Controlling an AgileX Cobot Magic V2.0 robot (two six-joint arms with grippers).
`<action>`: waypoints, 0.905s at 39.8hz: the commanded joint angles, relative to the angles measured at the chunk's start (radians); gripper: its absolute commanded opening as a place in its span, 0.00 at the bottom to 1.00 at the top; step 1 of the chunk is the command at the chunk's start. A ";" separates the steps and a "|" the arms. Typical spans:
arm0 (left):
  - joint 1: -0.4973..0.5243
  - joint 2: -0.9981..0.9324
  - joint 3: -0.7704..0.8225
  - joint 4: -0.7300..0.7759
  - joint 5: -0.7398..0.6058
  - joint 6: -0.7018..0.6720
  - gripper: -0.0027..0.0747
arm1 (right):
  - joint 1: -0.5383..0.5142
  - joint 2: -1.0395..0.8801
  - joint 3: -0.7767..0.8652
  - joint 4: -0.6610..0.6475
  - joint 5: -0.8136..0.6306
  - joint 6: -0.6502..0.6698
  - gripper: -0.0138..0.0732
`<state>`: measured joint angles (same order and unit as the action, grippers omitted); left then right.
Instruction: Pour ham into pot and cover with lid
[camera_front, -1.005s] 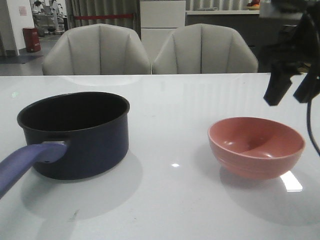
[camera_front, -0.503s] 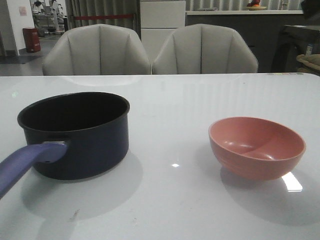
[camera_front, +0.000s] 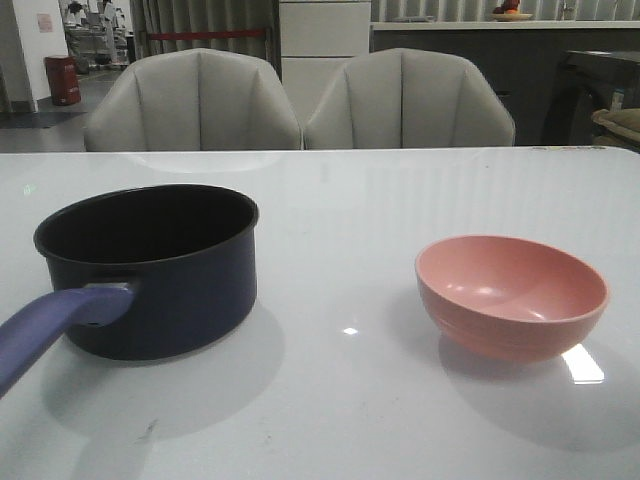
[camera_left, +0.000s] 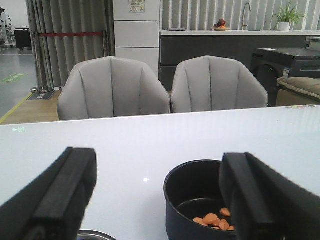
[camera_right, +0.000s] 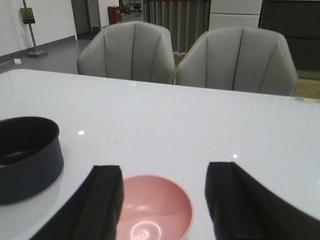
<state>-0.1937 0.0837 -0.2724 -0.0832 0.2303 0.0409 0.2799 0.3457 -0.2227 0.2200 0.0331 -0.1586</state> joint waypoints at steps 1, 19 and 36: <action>-0.007 0.012 -0.029 -0.011 -0.086 -0.001 0.75 | 0.001 -0.003 0.015 0.000 -0.105 -0.010 0.69; 0.002 0.047 -0.042 -0.011 -0.043 -0.003 0.75 | 0.001 -0.003 0.022 0.000 -0.117 -0.010 0.33; 0.174 0.559 -0.403 -0.011 0.343 -0.041 0.85 | 0.001 -0.003 0.022 0.000 -0.117 -0.010 0.33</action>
<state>-0.0562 0.5491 -0.5863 -0.0832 0.5685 0.0161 0.2799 0.3401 -0.1748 0.2197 -0.0071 -0.1586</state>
